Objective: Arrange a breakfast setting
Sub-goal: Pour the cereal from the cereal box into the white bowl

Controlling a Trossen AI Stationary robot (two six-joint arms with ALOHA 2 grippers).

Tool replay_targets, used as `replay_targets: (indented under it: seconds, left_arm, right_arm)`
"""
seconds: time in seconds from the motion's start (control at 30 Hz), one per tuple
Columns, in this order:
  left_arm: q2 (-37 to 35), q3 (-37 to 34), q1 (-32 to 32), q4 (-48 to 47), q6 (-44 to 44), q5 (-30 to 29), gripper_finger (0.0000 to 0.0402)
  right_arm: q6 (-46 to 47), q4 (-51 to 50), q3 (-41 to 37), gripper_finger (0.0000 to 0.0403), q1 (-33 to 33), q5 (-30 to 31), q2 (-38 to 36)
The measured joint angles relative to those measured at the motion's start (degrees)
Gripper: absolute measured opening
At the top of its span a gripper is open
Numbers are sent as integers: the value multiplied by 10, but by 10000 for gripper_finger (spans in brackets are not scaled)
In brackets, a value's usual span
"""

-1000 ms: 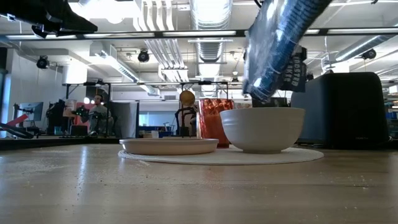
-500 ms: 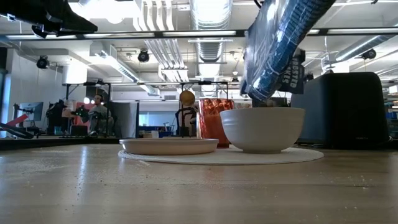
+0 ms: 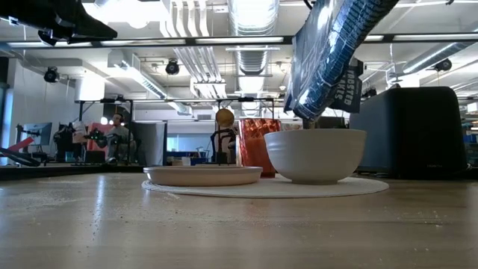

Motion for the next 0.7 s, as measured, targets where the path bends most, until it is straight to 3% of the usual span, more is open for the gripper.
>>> replay_targets:
  seconds: [0.23, 0.7]
  left_arm:
    - [0, 0, 0, 0, 0, 0, 110]
    - [0, 0, 0, 0, 0, 0, 110]
  right_arm:
    - [-39, -1, 0, 120, 0, 19, -1]
    - [-6, 0, 0, 120, 0, 15, -4]
